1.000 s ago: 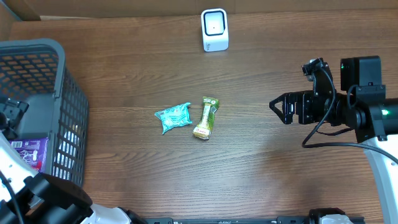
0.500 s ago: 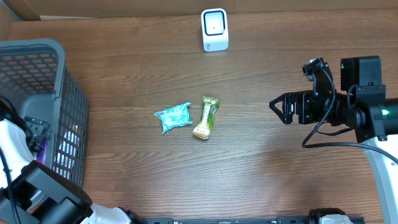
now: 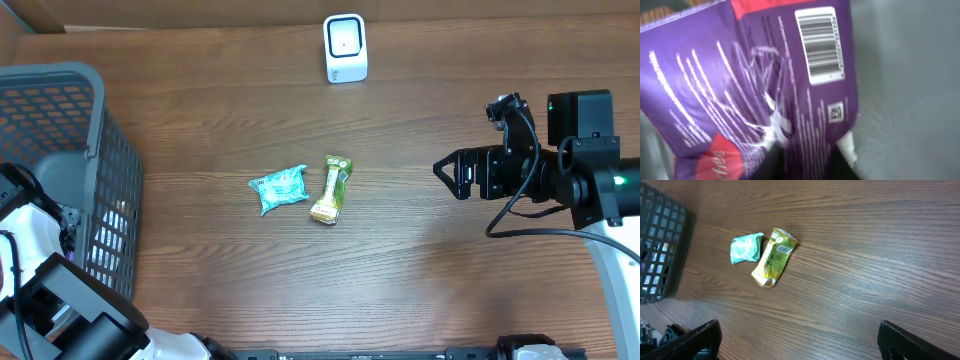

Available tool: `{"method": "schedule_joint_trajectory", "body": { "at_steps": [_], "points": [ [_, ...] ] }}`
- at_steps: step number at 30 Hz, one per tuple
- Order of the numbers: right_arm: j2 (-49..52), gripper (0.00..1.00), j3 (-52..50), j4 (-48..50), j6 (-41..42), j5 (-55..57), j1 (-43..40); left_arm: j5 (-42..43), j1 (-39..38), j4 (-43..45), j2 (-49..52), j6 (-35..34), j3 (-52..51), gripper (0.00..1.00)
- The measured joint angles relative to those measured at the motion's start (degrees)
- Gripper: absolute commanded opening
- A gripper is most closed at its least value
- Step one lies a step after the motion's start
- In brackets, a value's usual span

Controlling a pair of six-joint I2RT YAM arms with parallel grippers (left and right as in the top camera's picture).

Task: Scan the item barcode
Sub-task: 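Grasp the purple pouch in the basket with the left gripper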

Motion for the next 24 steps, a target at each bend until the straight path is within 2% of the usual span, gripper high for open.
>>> {"method": "schedule_joint_trajectory", "body": {
  "at_steps": [4,7,14,17,20,22,23,24],
  "points": [
    [0.0,1.00,0.0,0.0,0.0,0.0,0.0,-0.1,0.0,0.2,0.0,0.1,0.0,0.04],
    [0.0,1.00,0.0,0.0,0.0,0.0,0.0,0.7,0.0,-3.6,0.0,0.2,1.9,0.04],
    [0.0,1.00,0.0,0.0,0.0,0.0,0.0,5.2,-0.1,-16.2,1.0,1.6,17.6,0.04],
    [0.0,1.00,0.0,0.0,0.0,0.0,0.0,5.7,-0.7,-17.7,1.0,1.7,22.9,0.04],
    [0.0,1.00,0.0,0.0,0.0,0.0,0.0,6.1,-1.2,-18.4,0.9,1.8,23.7,0.06],
    [0.0,1.00,0.0,0.0,0.0,0.0,0.0,6.3,-1.3,-18.5,0.9,2.3,22.6,0.38],
    [0.0,1.00,0.0,0.0,0.0,0.0,0.0,6.4,-1.3,-18.3,0.9,2.1,22.0,0.64],
    [0.0,1.00,0.0,0.0,0.0,0.0,0.0,6.4,-1.3,-17.9,0.9,2.2,21.2,0.79]
  ]
}}
